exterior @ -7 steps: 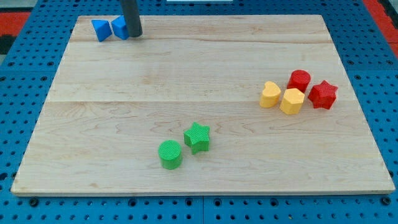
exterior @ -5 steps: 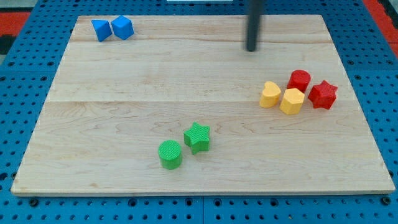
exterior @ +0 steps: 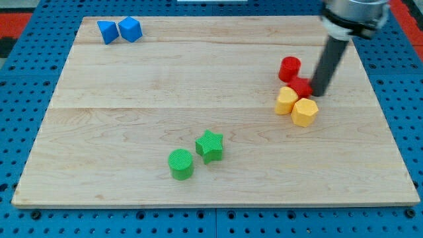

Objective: Push the red star into the blue blocks

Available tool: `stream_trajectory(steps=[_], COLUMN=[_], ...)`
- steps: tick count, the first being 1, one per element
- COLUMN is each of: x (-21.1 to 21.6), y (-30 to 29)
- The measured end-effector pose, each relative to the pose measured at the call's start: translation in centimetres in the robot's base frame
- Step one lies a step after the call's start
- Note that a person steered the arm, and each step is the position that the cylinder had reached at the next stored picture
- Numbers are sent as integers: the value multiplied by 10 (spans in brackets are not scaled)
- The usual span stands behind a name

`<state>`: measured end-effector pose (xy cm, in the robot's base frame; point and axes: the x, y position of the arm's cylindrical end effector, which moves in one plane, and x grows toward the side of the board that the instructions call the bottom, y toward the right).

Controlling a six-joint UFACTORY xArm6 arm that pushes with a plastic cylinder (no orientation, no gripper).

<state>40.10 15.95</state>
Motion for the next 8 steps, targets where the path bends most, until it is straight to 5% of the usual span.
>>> stream_trajectory(steps=[1, 3, 5, 6, 8], x=[-23, 7, 2, -80, -161], y=[-34, -34, -169, -183, -184])
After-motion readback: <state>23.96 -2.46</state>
